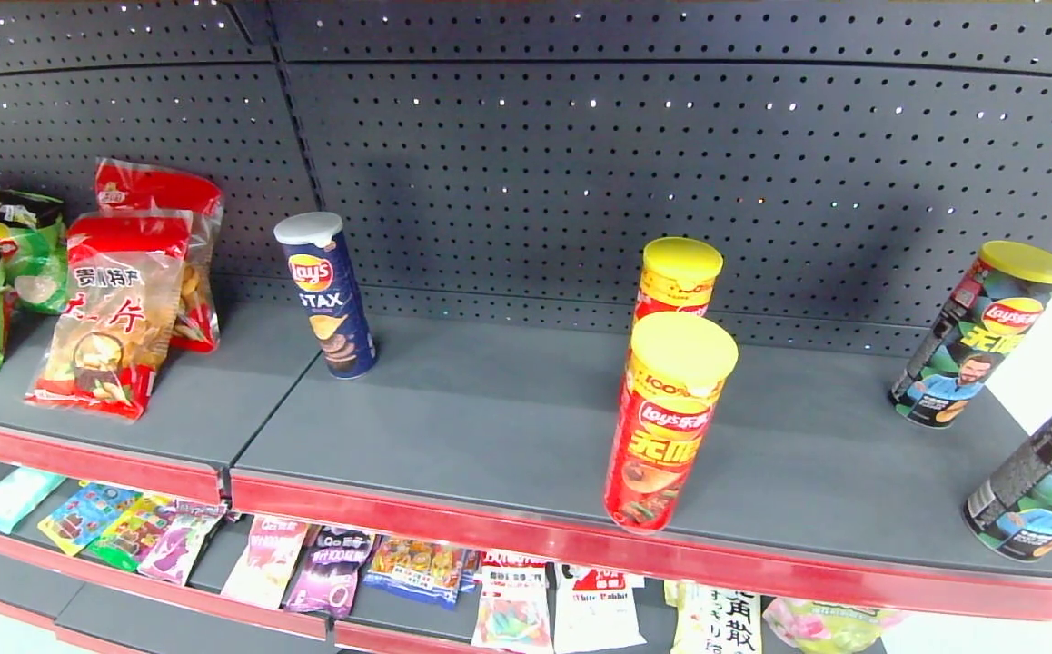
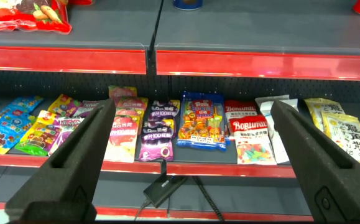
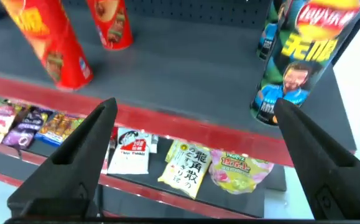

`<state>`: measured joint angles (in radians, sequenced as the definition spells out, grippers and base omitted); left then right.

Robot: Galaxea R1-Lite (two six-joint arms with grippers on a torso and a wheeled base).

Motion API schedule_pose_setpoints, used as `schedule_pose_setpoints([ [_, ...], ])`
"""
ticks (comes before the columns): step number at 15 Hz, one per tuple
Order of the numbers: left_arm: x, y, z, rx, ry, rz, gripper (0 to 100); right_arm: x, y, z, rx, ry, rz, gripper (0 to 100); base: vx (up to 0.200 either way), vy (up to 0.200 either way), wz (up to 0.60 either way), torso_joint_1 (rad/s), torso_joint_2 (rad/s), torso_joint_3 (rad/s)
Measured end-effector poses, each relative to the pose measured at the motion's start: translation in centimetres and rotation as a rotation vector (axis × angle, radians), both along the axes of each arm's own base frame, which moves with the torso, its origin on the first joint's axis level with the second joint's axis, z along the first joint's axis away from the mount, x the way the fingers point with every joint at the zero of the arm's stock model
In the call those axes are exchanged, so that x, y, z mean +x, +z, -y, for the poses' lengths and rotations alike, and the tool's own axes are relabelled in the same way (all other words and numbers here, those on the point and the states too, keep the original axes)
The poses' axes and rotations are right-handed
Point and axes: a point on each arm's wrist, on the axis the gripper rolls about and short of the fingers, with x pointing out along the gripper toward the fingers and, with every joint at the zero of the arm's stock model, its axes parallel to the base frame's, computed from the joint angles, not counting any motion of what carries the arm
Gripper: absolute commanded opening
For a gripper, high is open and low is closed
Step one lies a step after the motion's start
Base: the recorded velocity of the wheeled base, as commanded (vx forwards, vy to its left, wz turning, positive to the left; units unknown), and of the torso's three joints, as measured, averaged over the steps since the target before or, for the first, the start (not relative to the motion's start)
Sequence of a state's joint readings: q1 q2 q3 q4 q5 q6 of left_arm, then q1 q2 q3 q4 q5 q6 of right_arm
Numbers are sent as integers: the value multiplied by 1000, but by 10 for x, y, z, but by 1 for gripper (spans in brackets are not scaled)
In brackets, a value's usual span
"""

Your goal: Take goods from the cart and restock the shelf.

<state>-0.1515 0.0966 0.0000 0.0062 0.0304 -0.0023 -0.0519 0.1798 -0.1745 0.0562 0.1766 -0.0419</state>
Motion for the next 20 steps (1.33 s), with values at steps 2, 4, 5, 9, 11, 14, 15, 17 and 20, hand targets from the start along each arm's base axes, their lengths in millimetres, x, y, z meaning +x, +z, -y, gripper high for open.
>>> schedule_pose_setpoints([
  [2,0,0,0,0,0,0,100,-4,-24,1,-8,-10,12,100,0,0,0,0,0,0],
  [4,0,0,0,4,-2,1,100,-6,-34,4,14,-97,31,100,0,0,0,0,0,0],
  [5,0,0,0,6,-4,1,100,-7,-36,4,34,-119,38,100,0,0,0,0,0,0],
  [9,0,0,0,9,-5,1,100,-8,-39,4,50,-67,52,100,0,0,0,0,0,0],
  [11,0,0,0,9,-5,1,100,-8,-41,4,52,-66,53,100,0,0,0,0,0,0],
  [14,0,0,0,9,-7,1,100,-5,-45,4,39,-66,65,100,-133,0,0,3,2,3],
  [15,0,0,0,9,-8,1,100,-5,-45,4,39,-66,64,100,-200,0,0,17,12,-2],
  [17,0,0,0,9,-8,1,100,-5,-46,4,39,-66,61,100,-200,0,0,10,5,2],
  [20,0,0,0,9,-10,2,100,-5,-46,4,40,-66,61,100,-200,0,0,-1,-2,4],
])
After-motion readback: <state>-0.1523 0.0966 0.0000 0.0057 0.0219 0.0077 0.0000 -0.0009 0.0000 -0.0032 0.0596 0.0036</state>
